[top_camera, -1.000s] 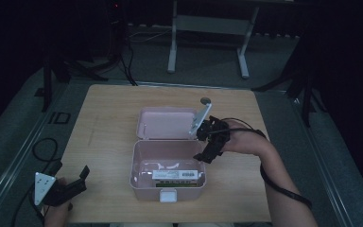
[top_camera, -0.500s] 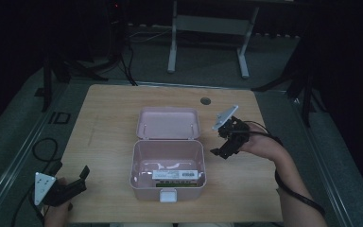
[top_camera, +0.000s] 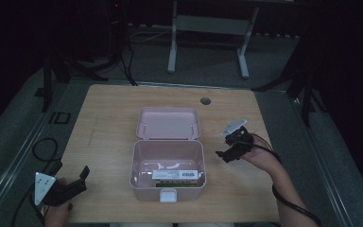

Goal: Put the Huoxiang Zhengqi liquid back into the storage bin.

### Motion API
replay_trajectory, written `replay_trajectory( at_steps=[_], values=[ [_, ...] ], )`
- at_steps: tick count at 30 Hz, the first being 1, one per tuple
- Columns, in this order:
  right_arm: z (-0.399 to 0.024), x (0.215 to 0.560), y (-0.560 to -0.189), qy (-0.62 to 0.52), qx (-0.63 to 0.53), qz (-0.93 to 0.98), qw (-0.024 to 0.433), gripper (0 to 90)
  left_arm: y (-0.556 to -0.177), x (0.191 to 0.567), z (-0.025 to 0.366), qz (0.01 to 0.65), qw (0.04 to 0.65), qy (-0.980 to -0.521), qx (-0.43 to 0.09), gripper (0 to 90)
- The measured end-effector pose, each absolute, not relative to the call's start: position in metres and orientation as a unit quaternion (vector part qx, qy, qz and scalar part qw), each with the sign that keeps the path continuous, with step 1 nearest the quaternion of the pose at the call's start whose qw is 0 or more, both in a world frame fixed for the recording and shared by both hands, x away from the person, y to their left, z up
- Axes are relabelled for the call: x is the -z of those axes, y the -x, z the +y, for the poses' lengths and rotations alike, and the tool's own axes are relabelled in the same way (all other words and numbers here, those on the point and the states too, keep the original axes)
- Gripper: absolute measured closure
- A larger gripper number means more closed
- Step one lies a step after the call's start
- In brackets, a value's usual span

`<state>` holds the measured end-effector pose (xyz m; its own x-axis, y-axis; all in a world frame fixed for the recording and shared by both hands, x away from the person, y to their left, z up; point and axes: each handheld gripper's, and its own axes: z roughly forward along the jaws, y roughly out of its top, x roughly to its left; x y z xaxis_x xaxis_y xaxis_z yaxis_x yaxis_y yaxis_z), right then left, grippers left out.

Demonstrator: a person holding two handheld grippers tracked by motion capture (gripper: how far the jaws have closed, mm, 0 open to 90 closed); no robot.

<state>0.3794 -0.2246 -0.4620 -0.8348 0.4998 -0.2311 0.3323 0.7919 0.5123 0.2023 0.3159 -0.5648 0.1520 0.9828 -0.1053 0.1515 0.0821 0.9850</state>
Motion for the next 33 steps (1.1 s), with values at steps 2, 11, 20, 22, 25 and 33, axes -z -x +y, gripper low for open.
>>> replay_trajectory(
  at_steps=[2,11,20,22,25,33],
  values=[
    [-0.228,0.473,-0.380,-0.236,-0.244,0.924,0.177,12.5,-0.202,0.565,0.316,0.516,0.524,-0.549,-0.396,0.3],
    [-0.252,0.507,-0.373,-0.291,-0.300,0.880,0.224,12.1,-0.202,0.565,0.316,0.516,0.524,-0.549,-0.397,0.3],
    [-0.277,0.524,-0.364,-0.344,-0.345,0.828,0.276,12.1,-0.202,0.565,0.316,0.517,0.523,-0.549,-0.397,0.3],
    [-0.282,0.527,-0.362,-0.355,-0.355,0.818,0.282,11.9,-0.202,0.565,0.316,0.517,0.524,-0.549,-0.396,0.3],
    [-0.289,0.531,-0.359,-0.371,-0.362,0.805,0.290,11.9,-0.202,0.565,0.316,0.517,0.523,-0.549,-0.396,0.3],
    [-0.310,0.535,-0.353,-0.419,-0.387,0.761,0.309,11.9,-0.202,0.565,0.316,0.518,0.523,-0.549,-0.396,0.3]
  ],
)
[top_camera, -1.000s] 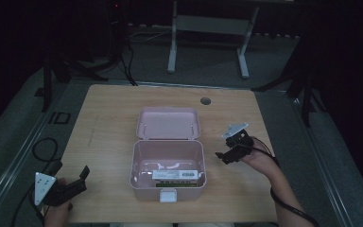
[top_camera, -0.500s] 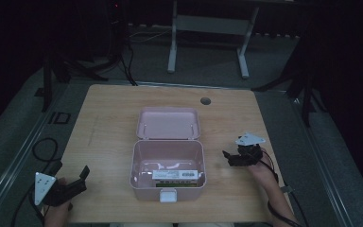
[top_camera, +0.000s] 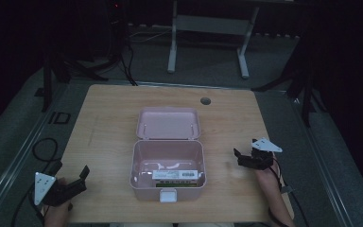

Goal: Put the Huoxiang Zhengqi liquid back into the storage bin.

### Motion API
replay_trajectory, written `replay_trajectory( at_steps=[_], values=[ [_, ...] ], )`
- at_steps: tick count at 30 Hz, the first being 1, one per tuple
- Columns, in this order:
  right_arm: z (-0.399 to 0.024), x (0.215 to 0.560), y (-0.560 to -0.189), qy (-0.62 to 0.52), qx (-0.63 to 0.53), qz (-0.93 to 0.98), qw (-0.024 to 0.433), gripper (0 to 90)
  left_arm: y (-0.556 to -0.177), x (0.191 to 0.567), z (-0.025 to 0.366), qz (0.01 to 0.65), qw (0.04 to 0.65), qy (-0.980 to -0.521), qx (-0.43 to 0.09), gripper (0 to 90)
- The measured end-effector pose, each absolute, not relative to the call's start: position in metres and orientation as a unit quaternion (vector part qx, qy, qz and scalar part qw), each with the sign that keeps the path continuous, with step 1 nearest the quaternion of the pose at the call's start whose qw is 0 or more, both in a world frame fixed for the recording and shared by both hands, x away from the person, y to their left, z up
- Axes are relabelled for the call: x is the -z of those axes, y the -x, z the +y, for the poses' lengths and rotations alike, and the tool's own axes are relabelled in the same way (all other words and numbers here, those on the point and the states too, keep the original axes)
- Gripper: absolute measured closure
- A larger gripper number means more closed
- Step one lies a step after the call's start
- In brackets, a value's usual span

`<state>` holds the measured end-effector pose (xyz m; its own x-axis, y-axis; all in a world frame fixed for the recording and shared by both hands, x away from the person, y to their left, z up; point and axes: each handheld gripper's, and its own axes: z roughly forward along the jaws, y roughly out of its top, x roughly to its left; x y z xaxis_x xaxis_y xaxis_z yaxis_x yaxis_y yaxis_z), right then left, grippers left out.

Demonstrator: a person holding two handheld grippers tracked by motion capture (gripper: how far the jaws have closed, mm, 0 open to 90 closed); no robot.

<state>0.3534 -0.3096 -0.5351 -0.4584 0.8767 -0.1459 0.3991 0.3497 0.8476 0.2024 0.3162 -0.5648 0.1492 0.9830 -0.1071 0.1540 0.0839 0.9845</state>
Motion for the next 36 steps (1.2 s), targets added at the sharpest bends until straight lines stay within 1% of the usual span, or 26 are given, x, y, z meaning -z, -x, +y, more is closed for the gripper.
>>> replay_trajectory(
  at_steps=[4,14,22,31,36],
  values=[
    [-0.319,0.537,-0.349,-0.437,-0.396,0.738,0.328,11.9,-0.202,0.565,0.316,0.519,0.523,-0.548,-0.396,0.3],
    [-0.342,0.545,-0.343,-0.473,-0.399,0.710,0.337,12.0,-0.202,0.565,0.316,0.519,0.523,-0.548,-0.396,0.3],
    [-0.354,0.549,-0.341,-0.497,-0.411,0.688,0.332,11.9,-0.202,0.565,0.316,0.518,0.524,-0.549,-0.396,0.3],
    [-0.361,0.550,-0.343,-0.509,-0.431,0.679,0.305,11.9,-0.202,0.565,0.316,0.518,0.524,-0.549,-0.396,0.3],
    [-0.361,0.551,-0.344,-0.510,-0.430,0.682,0.299,11.9,-0.202,0.565,0.316,0.517,0.524,-0.549,-0.396,0.3]
  ],
)
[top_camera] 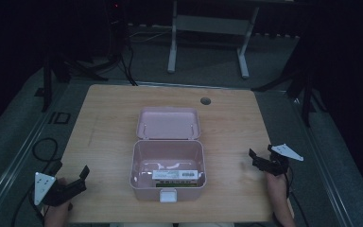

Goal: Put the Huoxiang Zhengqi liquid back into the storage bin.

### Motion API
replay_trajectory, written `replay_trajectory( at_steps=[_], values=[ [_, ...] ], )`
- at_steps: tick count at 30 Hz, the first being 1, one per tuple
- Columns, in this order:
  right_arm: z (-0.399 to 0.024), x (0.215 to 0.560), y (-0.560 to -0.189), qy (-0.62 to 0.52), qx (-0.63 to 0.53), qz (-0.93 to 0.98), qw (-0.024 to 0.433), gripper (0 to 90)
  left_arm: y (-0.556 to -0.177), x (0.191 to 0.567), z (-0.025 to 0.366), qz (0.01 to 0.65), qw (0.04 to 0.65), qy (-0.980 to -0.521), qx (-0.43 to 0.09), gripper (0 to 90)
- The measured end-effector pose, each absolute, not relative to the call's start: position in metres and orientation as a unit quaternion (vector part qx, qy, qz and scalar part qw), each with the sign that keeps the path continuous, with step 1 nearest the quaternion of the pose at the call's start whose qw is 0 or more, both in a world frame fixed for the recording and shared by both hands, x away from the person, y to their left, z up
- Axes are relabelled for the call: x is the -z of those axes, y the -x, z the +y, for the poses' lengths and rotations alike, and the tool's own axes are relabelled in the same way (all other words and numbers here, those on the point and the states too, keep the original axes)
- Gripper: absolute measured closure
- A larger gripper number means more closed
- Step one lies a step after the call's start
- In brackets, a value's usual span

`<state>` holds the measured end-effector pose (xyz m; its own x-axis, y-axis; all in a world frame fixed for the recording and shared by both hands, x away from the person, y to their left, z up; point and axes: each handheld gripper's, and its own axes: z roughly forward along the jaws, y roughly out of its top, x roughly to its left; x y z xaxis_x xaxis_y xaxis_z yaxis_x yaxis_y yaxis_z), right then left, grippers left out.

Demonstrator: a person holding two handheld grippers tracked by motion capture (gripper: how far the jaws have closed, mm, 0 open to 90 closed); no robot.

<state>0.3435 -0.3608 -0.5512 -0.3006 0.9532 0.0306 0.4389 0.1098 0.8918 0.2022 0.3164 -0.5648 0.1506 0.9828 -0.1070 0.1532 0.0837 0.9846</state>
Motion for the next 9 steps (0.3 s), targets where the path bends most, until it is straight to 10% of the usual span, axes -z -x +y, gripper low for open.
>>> replay_trajectory(
  at_steps=[9],
  values=[
    [-0.3606,0.5522,-0.3454,-0.511,-0.425,0.688,0.293,11.9,-0.2023,0.5648,0.3165,0.517,0.524,-0.549,-0.396,0.3]
  ],
)
